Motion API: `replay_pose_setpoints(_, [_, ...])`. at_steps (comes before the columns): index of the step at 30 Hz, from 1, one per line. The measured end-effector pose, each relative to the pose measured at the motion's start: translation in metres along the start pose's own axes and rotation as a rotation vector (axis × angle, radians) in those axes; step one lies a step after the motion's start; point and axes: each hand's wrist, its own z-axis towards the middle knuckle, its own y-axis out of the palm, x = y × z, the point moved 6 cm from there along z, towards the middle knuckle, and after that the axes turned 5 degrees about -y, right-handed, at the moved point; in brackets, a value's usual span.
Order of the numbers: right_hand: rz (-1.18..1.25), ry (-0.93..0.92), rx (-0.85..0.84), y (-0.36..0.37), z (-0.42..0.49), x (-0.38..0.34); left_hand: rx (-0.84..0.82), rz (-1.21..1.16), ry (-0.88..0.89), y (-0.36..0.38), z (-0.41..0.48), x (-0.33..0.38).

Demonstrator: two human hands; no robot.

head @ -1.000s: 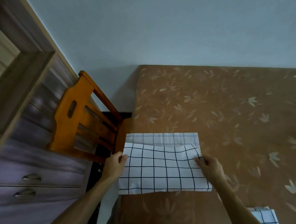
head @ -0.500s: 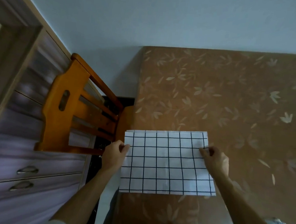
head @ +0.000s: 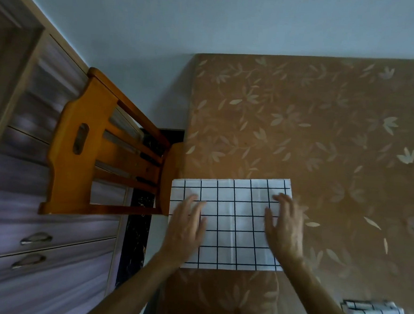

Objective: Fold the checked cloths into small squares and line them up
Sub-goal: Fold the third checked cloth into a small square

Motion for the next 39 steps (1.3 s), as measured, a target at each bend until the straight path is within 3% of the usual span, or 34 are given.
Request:
replay_pose_setpoints(3, [-0.005,-0.227,-0.192,0.037,-0.018,-0.043,-0.105,0.059,0.16,0.03,-0.021,0.036])
replay_pose_setpoints(7, [-0.105,-0.302,-0.35,0.077,-0.035,-0.052,-0.165,0.161,0.189,0.05,-0.023,0.043])
replay_pose_setpoints(24, [-0.263,-0.289,-0.406,0.076,-0.045,-0.027,-0.423,0.382,0.143,0.05,-0.034,-0.003])
replay_pose_setpoints(32, [-0.342,-0.126,-0.352,0.025,-0.054,0.041,-0.44,0.357,0.162,0.046,-0.032,-0.004])
replay_pose_setpoints(39, [-0.351,-0.114,-0.361,0.023,-0.055,0.038,-0.446,0.38,0.179,0.045,-0.033,-0.003])
